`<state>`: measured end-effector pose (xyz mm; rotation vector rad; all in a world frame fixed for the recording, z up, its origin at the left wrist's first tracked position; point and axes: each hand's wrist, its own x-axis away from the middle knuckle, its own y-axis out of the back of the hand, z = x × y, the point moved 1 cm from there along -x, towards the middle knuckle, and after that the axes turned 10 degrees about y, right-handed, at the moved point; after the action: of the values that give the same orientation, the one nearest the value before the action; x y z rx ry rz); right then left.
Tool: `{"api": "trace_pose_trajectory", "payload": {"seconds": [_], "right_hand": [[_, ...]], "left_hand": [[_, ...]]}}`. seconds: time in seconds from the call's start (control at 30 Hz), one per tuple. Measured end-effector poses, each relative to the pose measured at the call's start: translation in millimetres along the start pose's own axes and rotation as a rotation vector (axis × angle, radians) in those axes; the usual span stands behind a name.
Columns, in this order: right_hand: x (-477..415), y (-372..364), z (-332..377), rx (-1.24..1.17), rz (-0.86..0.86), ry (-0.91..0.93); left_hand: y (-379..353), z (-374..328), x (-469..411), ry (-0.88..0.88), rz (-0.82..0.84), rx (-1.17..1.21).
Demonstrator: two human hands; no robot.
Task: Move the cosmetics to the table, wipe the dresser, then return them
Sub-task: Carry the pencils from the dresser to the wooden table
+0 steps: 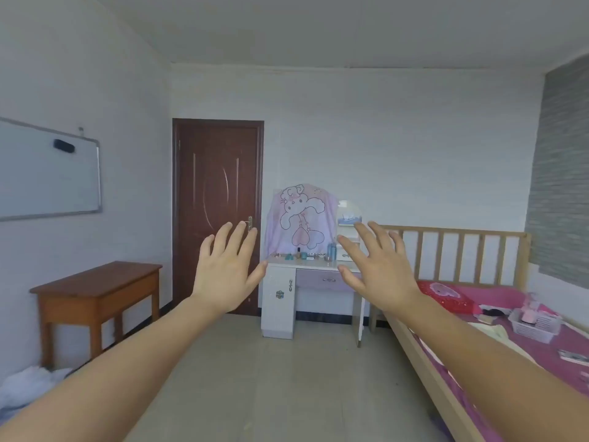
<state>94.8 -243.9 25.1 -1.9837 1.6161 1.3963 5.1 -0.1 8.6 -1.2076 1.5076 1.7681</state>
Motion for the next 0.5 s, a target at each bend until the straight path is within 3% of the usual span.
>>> {"api": "trace_pose_trajectory", "payload": {"seconds": [0.27,0.5], "right_hand": [[-15.1,-106.6,-35.1,-0.093,-0.086,-0.019],[-37.0,-220.6,-17.8,-0.216,-0.028,0.057]], "left_hand": [[-80.7,-24.3,-34.7,0.044,-0.011,-0.082],[-162.7,11.8,-44.0,0.043,0.061,-0.183]]}}
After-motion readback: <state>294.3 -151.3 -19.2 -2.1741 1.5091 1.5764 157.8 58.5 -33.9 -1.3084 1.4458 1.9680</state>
